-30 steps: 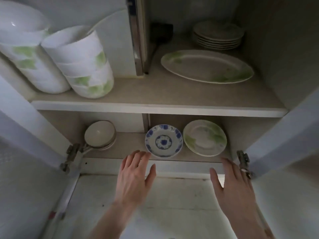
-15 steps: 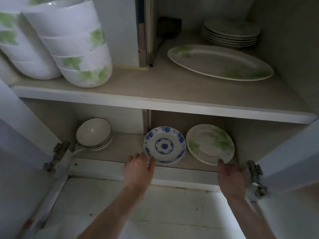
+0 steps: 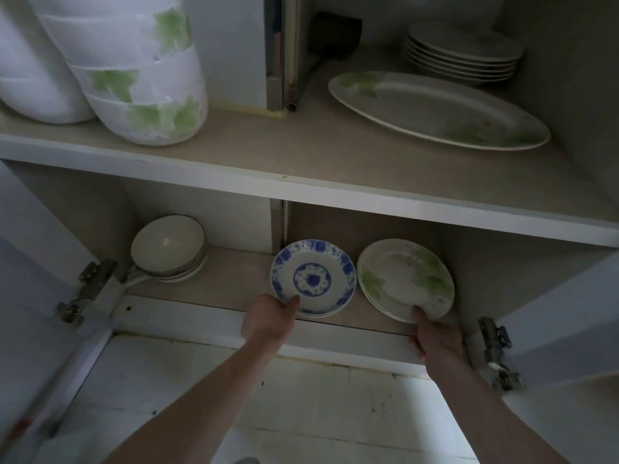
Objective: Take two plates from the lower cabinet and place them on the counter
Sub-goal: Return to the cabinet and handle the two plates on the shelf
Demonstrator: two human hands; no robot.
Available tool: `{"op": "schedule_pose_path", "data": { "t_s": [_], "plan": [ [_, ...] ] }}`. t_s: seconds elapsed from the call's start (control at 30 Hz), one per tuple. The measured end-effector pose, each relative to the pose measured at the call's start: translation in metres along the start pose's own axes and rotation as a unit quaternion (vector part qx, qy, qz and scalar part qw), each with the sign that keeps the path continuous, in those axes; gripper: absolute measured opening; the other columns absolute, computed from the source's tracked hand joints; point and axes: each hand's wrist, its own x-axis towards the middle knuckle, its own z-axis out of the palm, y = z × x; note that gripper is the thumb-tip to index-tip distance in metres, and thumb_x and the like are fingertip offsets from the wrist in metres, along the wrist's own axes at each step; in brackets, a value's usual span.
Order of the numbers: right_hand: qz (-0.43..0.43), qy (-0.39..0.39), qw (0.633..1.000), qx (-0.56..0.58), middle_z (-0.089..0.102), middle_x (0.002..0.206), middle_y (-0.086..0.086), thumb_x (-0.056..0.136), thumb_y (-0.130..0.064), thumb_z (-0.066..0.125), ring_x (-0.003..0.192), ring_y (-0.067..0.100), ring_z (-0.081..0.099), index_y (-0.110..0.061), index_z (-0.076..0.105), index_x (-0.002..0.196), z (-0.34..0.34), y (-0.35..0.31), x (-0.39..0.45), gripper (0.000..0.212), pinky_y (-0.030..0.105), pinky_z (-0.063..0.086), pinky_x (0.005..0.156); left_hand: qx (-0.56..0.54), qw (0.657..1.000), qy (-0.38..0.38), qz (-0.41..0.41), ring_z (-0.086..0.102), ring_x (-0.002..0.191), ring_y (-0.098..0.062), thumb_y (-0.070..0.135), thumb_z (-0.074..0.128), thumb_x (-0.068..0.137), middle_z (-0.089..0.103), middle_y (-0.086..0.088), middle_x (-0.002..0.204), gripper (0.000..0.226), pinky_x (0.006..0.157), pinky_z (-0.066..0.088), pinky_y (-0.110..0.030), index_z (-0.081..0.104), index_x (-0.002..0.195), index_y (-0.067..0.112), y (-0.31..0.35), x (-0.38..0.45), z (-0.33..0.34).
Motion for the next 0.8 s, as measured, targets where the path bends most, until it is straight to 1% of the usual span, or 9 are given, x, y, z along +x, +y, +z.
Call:
{"op": "schedule_pose_path", "data": {
  "t_s": [0.07, 0.13, 0.27, 0.3, 0.37, 0.43, 0.53, 0.67, 0.8],
  "plan": [
    [-0.008, 0.007, 1.0, -0.004, 0.053, 0.062, 0.008, 0.096, -0.039, 0.07, 0.049, 0.018, 0.053, -0.007, 0.054, 0.071, 0.0, 0.003, 0.002, 0.044, 0.023, 0.041, 0.046, -0.086, 0.996, -0.026, -0.029, 0.064, 0.053, -0.024, 0.047, 0.062, 0.095, 0.06, -0.001, 0.051, 0.046, 0.053, 0.048, -0.029, 0.062, 0.061, 0.016, 0.0, 0.002, 0.003],
    [-0.022, 0.011, 0.999, -0.021, 0.051, 0.059, 0.009, 0.098, -0.038, 0.066, 0.04, 0.015, 0.05, -0.009, 0.05, 0.068, -0.001, 0.002, 0.001, 0.045, 0.017, 0.033, 0.036, -0.114, 0.992, -0.036, -0.045, 0.06, 0.052, -0.026, 0.035, 0.06, 0.097, 0.058, -0.004, 0.05, 0.044, 0.055, 0.046, -0.033, 0.057, 0.058, 0.014, 0.002, 0.003, 0.003],
    [-0.051, 0.008, 0.996, -0.075, 0.053, 0.044, 0.005, 0.1, -0.039, 0.062, 0.03, 0.011, 0.05, -0.006, 0.054, 0.062, -0.009, 0.003, 0.004, 0.051, 0.029, 0.036, 0.049, -0.016, 0.999, -0.023, -0.025, 0.068, 0.076, -0.027, 0.039, 0.053, 0.098, 0.07, -0.008, 0.082, 0.033, 0.059, 0.042, -0.027, 0.068, 0.091, 0.01, 0.007, 0.004, -0.001],
    [-0.06, 0.009, 0.993, -0.103, 0.053, 0.041, 0.004, 0.099, -0.043, 0.061, 0.035, 0.016, 0.054, -0.005, 0.057, 0.061, -0.011, 0.002, 0.005, 0.054, 0.034, 0.041, 0.052, 0.001, 1.0, -0.018, -0.019, 0.068, 0.079, -0.025, 0.039, 0.052, 0.098, 0.071, -0.007, 0.086, 0.032, 0.058, 0.041, -0.027, 0.068, 0.095, 0.011, 0.008, 0.003, -0.002],
    [-0.072, 0.011, 0.984, -0.16, 0.059, 0.052, 0.009, 0.098, -0.049, 0.06, 0.057, 0.029, 0.06, -0.008, 0.062, 0.061, -0.015, 0.001, 0.007, 0.056, 0.045, 0.051, 0.066, 0.031, 0.999, 0.001, -0.011, 0.066, 0.078, -0.023, 0.039, 0.052, 0.099, 0.069, -0.005, 0.086, 0.031, 0.053, 0.037, -0.026, 0.068, 0.097, 0.012, 0.01, 0.003, -0.006],
    [-0.076, 0.013, 0.981, -0.175, 0.062, 0.065, 0.013, 0.098, -0.049, 0.06, 0.07, 0.033, 0.061, -0.01, 0.063, 0.065, -0.019, -0.002, 0.004, 0.051, 0.043, 0.049, 0.069, 0.056, 0.998, 0.018, -0.005, 0.063, 0.073, -0.021, 0.039, 0.051, 0.098, 0.067, -0.004, 0.082, 0.034, 0.05, 0.033, -0.025, 0.069, 0.096, 0.011, 0.012, 0.003, -0.008],
    [-0.072, 0.02, 0.989, -0.124, 0.064, 0.072, 0.014, 0.096, -0.045, 0.064, 0.069, 0.031, 0.059, -0.009, 0.062, 0.07, -0.022, 0.0, 0.0, 0.044, 0.039, 0.047, 0.07, 0.055, 0.998, 0.029, -0.004, 0.061, 0.072, -0.023, 0.038, 0.047, 0.099, 0.068, -0.007, 0.084, 0.038, 0.05, 0.033, -0.024, 0.07, 0.097, 0.007, 0.012, 0.003, -0.008],
    [-0.075, 0.025, 0.997, -0.003, 0.057, 0.058, 0.008, 0.094, -0.033, 0.07, 0.054, 0.022, 0.048, -0.009, 0.06, 0.064, -0.02, 0.008, -0.012, 0.041, 0.032, 0.037, 0.057, 0.043, 0.998, 0.051, 0.01, 0.062, 0.078, -0.026, 0.036, 0.044, 0.101, 0.068, -0.009, 0.089, 0.037, 0.059, 0.04, -0.029, 0.068, 0.099, 0.007, 0.016, -0.004, -0.01],
    [-0.075, -0.002, 0.988, 0.134, 0.063, 0.073, 0.008, 0.098, -0.023, 0.067, 0.057, 0.015, 0.049, -0.012, 0.064, 0.076, -0.017, 0.01, -0.025, 0.025, 0.02, 0.043, 0.047, -0.004, 0.999, 0.043, 0.019, 0.066, 0.086, -0.03, 0.033, 0.045, 0.103, 0.072, -0.014, 0.097, 0.036, 0.064, 0.043, -0.03, 0.069, 0.104, 0.005, 0.017, -0.005, -0.014]
  ]
}}
